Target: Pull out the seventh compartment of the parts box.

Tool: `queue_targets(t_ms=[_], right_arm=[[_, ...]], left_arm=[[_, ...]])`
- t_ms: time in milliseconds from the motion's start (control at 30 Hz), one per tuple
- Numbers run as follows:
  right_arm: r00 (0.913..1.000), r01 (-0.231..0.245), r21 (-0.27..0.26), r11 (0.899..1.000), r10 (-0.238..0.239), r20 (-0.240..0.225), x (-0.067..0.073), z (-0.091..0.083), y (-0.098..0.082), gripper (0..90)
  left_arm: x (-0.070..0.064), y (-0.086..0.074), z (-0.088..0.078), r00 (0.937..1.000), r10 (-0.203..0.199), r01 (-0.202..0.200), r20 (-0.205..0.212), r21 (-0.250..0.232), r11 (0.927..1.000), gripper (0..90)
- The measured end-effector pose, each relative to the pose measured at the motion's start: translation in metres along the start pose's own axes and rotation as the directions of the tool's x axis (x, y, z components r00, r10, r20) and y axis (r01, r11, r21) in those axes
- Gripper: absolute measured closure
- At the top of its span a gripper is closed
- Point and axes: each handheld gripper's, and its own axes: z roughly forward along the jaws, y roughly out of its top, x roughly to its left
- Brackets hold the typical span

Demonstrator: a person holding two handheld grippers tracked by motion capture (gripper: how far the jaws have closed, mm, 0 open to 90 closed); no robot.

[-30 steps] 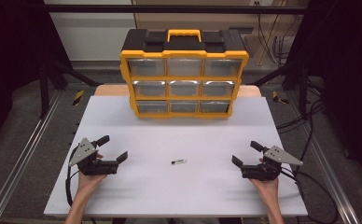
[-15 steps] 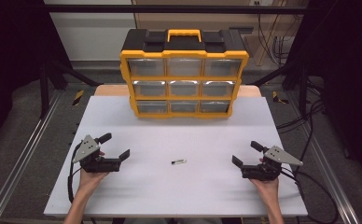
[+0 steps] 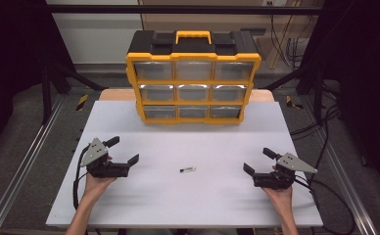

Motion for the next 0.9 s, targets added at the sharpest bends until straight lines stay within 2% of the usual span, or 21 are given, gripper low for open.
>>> queue_targets(t_ms=[400, 533, 667, 900], right_arm=[[1.0, 0.001, 0.007, 1.0, -0.001, 0.0, 0.001, 0.001, -0.001, 0.5], [1.0, 0.003, 0.007, 1.0, -0.003, 0.003, 0.0, 0.001, -0.001, 0.4], [1.0, 0.005, 0.007, 1.0, -0.005, 0.003, 0.001, 0.001, -0.001, 0.4], [1.0, 0.004, 0.01, 1.0, -0.004, 0.005, 0.001, 0.001, -0.001, 0.5]], left_arm=[[-0.002, 0.007, 0.01, 0.9991, 0.039, -0.039, 0.017, 0.031, 0.9987, 2.6], [0.0, 0.009, 0.011, 0.9991, 0.036, -0.037, 0.02, 0.022, 0.9991, 2.9], [0.004, 0.013, 0.012, 0.999, 0.041, -0.041, 0.017, 0.033, 0.9986, 2.5], [0.007, 0.024, 0.016, 0.9969, 0.078, -0.078, 0.007, 0.023, 0.9966, 1.9]])
